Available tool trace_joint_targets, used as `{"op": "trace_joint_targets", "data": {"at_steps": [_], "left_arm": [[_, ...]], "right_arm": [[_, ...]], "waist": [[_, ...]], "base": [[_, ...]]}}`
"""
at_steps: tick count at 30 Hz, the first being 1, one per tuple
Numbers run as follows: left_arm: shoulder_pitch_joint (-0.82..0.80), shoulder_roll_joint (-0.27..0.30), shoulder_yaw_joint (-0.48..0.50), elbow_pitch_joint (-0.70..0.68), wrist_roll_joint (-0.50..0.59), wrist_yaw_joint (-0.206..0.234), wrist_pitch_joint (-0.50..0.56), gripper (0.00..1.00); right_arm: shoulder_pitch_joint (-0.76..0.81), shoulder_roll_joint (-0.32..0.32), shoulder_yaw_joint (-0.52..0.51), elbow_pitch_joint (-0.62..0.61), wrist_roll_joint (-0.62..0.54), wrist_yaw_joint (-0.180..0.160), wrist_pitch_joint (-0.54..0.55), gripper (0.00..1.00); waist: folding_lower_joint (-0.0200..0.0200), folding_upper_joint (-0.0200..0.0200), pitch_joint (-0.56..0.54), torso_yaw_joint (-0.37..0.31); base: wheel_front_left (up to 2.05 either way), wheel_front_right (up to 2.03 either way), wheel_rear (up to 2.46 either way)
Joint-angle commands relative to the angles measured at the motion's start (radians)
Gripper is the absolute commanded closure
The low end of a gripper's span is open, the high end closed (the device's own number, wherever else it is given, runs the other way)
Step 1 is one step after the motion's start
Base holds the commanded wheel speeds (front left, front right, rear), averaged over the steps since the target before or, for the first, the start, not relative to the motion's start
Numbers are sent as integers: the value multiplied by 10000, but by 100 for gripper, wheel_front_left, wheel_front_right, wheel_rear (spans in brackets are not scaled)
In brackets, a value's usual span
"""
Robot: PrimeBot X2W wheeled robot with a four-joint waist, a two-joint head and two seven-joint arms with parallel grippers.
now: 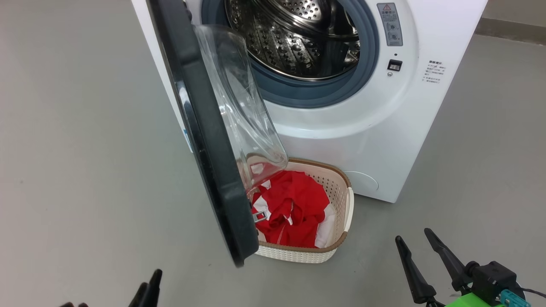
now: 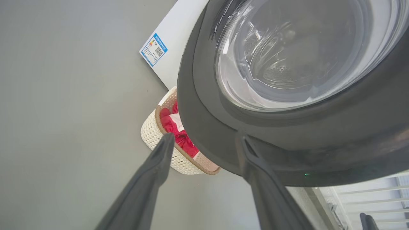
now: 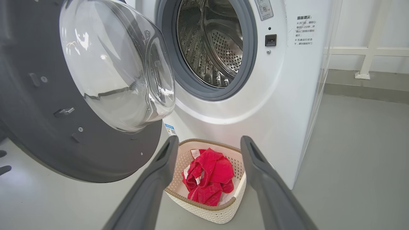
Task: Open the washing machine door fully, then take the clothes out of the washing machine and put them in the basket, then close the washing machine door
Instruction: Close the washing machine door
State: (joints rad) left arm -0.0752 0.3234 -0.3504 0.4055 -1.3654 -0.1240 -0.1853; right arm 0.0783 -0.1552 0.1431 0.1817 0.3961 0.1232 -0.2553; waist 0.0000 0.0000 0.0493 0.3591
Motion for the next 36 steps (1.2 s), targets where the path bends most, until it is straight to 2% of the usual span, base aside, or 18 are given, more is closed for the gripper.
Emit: {"op": "trace_joint_targets", "data": {"at_steps": [1,6,15,16,24,28,36], "left_arm": [[-194,331,70,46,484,-67,-374,0],[-367,282,-109,570,1883,-67,-749,0],[44,-1004,2347,133,6804,-67,-762,0],[44,-1004,2347,133,6804,-67,-762,0],[551,-2124,4121,-989,10456,-67,-763,0],[776,-2481,4592,-1624,11496,-67,-763,0],[1076,-2709,4830,-1971,12025,-67,-764,0]], "right_arm": [[-262,-103,184,-223,-144,75,-65,0],[-295,-84,148,-215,-139,75,-65,0],[-357,-54,58,-224,-152,75,-65,0],[-357,-54,58,-224,-152,75,-65,0],[-335,10,36,-195,-131,75,-65,0],[-342,29,21,-190,-120,75,-65,0],[-295,123,-113,-189,-92,75,-65,0]], "waist": [[0,0,11,1],[0,0,25,7],[0,0,61,10],[0,0,61,10],[0,0,-27,-21],[0,0,-64,-41],[0,0,-201,-71]], "base": [[0,0,0],[0,0,0],[0,0,0],[0,0,0],[0,0,0],[0,0,0],[0,0,0]]}}
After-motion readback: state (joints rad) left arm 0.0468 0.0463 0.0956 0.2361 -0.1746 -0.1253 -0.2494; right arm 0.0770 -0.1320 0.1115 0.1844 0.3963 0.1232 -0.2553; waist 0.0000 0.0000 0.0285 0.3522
